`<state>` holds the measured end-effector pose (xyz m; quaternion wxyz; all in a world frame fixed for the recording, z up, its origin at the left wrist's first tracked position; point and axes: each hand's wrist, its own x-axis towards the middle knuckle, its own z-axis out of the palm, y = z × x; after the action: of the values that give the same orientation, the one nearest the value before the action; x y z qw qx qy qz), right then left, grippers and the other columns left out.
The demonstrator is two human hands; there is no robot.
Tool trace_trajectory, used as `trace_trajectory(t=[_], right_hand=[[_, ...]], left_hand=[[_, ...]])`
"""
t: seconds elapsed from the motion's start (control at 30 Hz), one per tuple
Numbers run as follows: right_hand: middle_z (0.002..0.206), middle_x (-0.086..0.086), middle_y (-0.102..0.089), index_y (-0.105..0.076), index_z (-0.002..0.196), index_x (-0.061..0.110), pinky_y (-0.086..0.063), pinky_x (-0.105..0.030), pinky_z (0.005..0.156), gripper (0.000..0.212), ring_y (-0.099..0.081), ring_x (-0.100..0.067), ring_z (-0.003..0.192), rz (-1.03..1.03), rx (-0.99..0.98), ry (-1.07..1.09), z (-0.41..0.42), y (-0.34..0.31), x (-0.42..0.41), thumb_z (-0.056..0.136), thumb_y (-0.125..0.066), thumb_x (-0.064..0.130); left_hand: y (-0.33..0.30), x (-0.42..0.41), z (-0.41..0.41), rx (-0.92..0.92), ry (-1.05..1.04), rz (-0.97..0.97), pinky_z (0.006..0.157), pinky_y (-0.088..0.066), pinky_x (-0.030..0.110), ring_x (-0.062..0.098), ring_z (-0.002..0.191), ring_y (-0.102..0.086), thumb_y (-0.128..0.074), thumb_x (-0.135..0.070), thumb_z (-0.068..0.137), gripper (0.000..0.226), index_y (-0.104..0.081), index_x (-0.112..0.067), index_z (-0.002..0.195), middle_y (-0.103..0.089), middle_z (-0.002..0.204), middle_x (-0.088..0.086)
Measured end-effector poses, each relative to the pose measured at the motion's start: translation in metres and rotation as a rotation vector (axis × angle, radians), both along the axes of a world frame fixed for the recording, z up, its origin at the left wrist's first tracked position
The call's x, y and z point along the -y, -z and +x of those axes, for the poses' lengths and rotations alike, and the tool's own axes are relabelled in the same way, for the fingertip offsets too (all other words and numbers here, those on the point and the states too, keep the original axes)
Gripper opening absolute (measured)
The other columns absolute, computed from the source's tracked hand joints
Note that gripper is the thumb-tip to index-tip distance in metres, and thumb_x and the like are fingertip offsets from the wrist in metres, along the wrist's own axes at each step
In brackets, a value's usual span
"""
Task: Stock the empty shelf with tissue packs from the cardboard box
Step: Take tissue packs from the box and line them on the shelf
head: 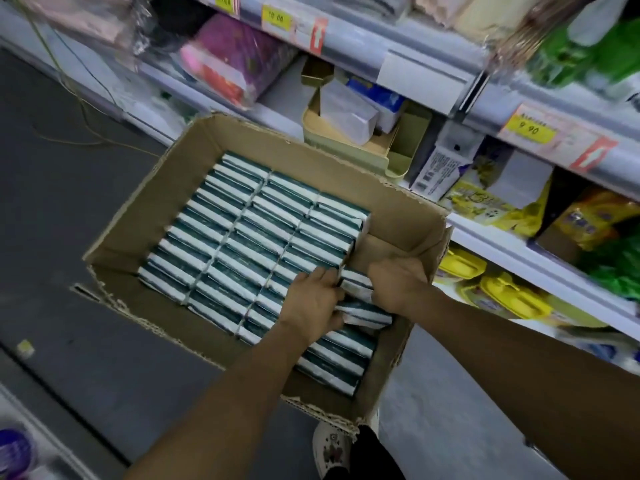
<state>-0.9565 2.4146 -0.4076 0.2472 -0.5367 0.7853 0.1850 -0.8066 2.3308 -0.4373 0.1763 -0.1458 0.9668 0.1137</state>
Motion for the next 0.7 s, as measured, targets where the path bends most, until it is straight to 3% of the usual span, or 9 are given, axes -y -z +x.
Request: trace_trajectory(t=[0.07, 0.13, 0.2, 0.27, 0.37, 0.47, 0.57, 0.6, 0.7], right_hand=[[0.083, -0.001, -0.057, -0.036, 0.063, 0.021, -0.033, -0.026, 0.066, 0.032, -0.059, -0.022, 0.090, -0.071, 0.008, 0.077, -0.009, -0.026, -0.005, 0.089, -0.055, 0.023], [0.082, -0.001, -0.056, -0.036, 0.071, 0.019, -0.032, -0.026, 0.063, 0.027, -0.059, -0.025, 0.088, -0.174, 0.048, 0.185, -0.018, -0.048, -0.012, 0.089, -0.055, 0.028], [0.077, 0.001, -0.051, -0.036, 0.076, 0.019, -0.034, -0.029, 0.059, 0.026, -0.059, -0.028, 0.083, -0.254, 0.133, 0.324, -0.023, -0.070, -0.022, 0.091, -0.053, 0.033], [0.073, 0.001, -0.047, -0.041, 0.082, 0.018, -0.036, -0.032, 0.057, 0.024, -0.055, -0.027, 0.076, -0.360, 0.172, 0.425, -0.026, -0.096, -0.033, 0.092, -0.053, 0.036], [0.077, 0.006, -0.051, -0.045, 0.092, 0.024, -0.033, -0.030, 0.052, 0.017, -0.052, -0.023, 0.076, -0.510, 0.212, 0.510, -0.025, -0.139, -0.055, 0.090, -0.057, 0.036], [0.070, 0.006, -0.046, -0.040, 0.079, 0.027, -0.033, -0.035, 0.054, 0.023, -0.049, -0.024, 0.071, -0.688, 0.264, 0.532, -0.017, -0.178, -0.085, 0.086, -0.061, 0.032], [0.090, -0.003, -0.058, -0.052, 0.094, 0.021, -0.045, -0.042, 0.066, 0.010, -0.055, -0.027, 0.082, -0.838, 0.166, 0.420, -0.003, -0.210, -0.122, 0.088, -0.059, 0.026], [0.099, -0.005, -0.060, -0.055, 0.101, 0.018, -0.048, -0.042, 0.069, 0.014, -0.056, -0.028, 0.089, -0.874, 0.103, 0.369, 0.001, -0.219, -0.134, 0.088, -0.060, 0.022], [0.116, -0.006, -0.059, -0.054, 0.103, 0.018, -0.054, -0.038, 0.073, 0.029, -0.057, -0.028, 0.107, -1.017, -0.004, 0.219, 0.006, -0.245, -0.169, 0.080, -0.070, 0.011]], left_hand=[[-0.014, 0.000, 0.009, -0.142, -0.179, 0.193, 0.080, -0.037, 0.031, 0.022, 0.102, -0.050, -0.060, -0.038, 0.088, 0.034, -0.061, -0.015, 0.113, -0.054, 0.114, 0.002], [-0.037, -0.001, 0.016, -0.210, -0.387, 0.404, 0.062, -0.036, 0.031, 0.020, 0.073, -0.051, -0.057, -0.031, 0.093, 0.023, -0.051, -0.015, 0.108, -0.058, 0.091, 0.006], [-0.065, -0.001, 0.021, -0.249, -0.524, 0.549, 0.050, -0.033, 0.036, 0.021, 0.053, -0.045, -0.052, -0.026, 0.099, 0.017, -0.040, -0.016, 0.106, -0.052, 0.067, 0.008], [-0.093, -0.005, 0.026, -0.316, -0.622, 0.617, 0.047, -0.030, 0.029, 0.016, 0.047, -0.036, -0.048, -0.023, 0.102, 0.015, -0.037, -0.014, 0.108, -0.042, 0.058, 0.003], [-0.134, -0.014, 0.028, -0.458, -0.809, 0.742, 0.053, -0.042, 0.020, 0.013, 0.046, -0.047, -0.047, -0.019, 0.102, 0.020, -0.041, -0.015, 0.122, -0.050, 0.051, 0.002], [-0.172, -0.027, 0.019, -0.524, -0.902, 0.870, 0.075, -0.052, 0.039, 0.038, 0.065, -0.062, -0.044, -0.021, 0.104, 0.029, -0.053, -0.034, 0.129, -0.059, 0.066, 0.027], [-0.218, -0.046, 0.001, -0.545, -0.966, 1.019, 0.075, -0.053, 0.058, 0.041, 0.070, -0.062, -0.044, -0.015, 0.104, 0.031, -0.074, -0.024, 0.103, -0.068, 0.082, 0.017], [-0.233, -0.055, -0.006, -0.532, -0.993, 1.066, 0.072, -0.054, 0.057, 0.039, 0.071, -0.062, -0.046, -0.013, 0.103, 0.031, -0.075, -0.022, 0.096, -0.069, 0.083, 0.015], [-0.275, -0.085, -0.023, -0.531, -1.027, 1.221, 0.062, -0.057, 0.039, 0.036, 0.085, -0.067, -0.055, -0.025, 0.097, 0.018, -0.070, -0.017, 0.091, -0.066, 0.083, 0.015]])
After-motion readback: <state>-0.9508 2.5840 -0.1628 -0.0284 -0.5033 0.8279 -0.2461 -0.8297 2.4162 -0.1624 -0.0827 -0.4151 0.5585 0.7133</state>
